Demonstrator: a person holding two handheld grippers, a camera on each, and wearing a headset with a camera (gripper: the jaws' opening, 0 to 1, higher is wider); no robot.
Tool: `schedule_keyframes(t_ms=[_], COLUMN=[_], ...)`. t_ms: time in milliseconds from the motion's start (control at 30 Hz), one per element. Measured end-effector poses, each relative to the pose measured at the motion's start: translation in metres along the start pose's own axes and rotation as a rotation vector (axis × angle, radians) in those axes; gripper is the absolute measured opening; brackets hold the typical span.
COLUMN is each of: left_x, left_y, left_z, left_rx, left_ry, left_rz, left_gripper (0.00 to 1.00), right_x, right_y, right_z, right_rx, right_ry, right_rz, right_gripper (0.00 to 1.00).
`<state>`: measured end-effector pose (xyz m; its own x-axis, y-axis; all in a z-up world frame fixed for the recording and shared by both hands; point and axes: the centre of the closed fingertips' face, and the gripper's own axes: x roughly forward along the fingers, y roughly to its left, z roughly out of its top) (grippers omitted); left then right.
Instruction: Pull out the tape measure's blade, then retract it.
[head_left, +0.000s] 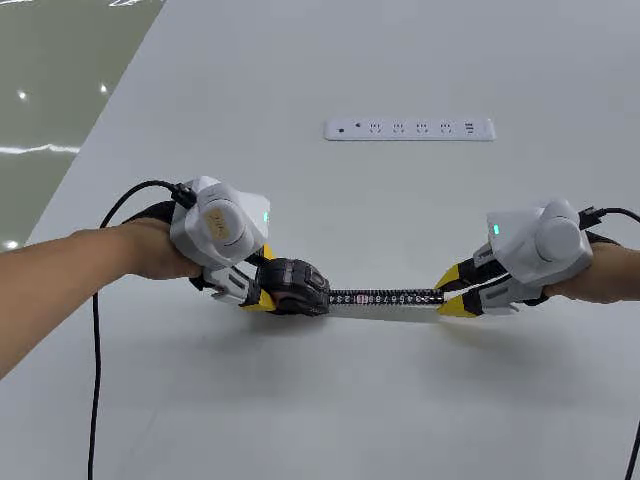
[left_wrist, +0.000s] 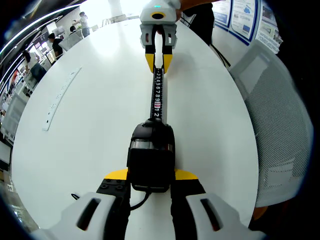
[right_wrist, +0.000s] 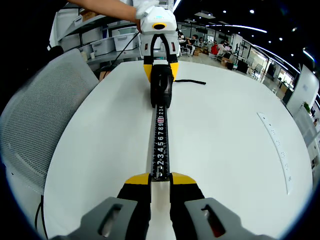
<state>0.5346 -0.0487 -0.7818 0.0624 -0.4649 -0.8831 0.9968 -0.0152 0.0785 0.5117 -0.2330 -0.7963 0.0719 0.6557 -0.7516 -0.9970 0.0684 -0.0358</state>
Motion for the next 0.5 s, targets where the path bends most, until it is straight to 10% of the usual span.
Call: schedule_keyframes(t_ms=[500], left_x=[0.0000], left_y=[-0.0017], left_z=[0.0028], left_rx=[0.000], left_ry=[0.003], left_rz=[-0.001], left_gripper=[0.26], right_x=[-0.0093], right_y=[0.0012], right_z=[-0.0107], right_rx=[-0.001], right_ry=[0.018], right_rz=[-0.006], right_gripper=[0.12])
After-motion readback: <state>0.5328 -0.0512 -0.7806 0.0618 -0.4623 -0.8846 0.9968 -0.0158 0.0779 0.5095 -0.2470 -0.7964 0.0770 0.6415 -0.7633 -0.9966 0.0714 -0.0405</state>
